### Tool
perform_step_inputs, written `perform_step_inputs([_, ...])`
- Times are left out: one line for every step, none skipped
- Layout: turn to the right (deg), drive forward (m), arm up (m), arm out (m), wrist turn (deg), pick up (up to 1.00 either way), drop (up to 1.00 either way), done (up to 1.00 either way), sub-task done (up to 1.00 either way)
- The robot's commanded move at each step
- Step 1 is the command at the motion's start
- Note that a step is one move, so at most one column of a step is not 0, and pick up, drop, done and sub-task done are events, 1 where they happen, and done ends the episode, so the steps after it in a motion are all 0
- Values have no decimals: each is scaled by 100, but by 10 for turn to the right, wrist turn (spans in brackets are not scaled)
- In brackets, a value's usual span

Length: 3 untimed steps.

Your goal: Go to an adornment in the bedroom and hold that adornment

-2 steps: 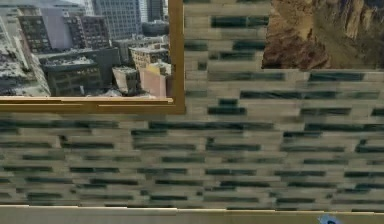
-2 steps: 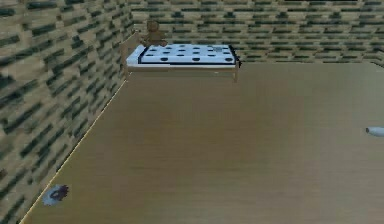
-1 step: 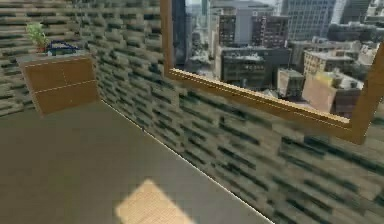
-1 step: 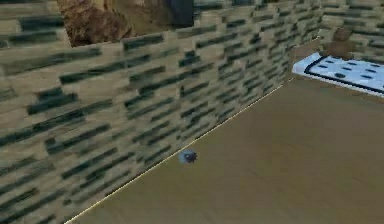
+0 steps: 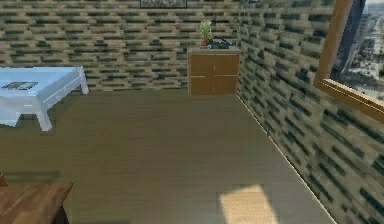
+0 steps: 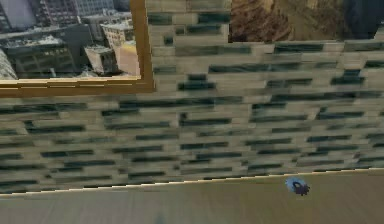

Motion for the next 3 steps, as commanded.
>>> perform_step_inputs([0,35,0,0,0,0,0,0,0])
perform_step_inputs([450,0,0,0,0,0,0,0,0])
perform_step_inputs([450,0,0,0,0,0,0,0,0])
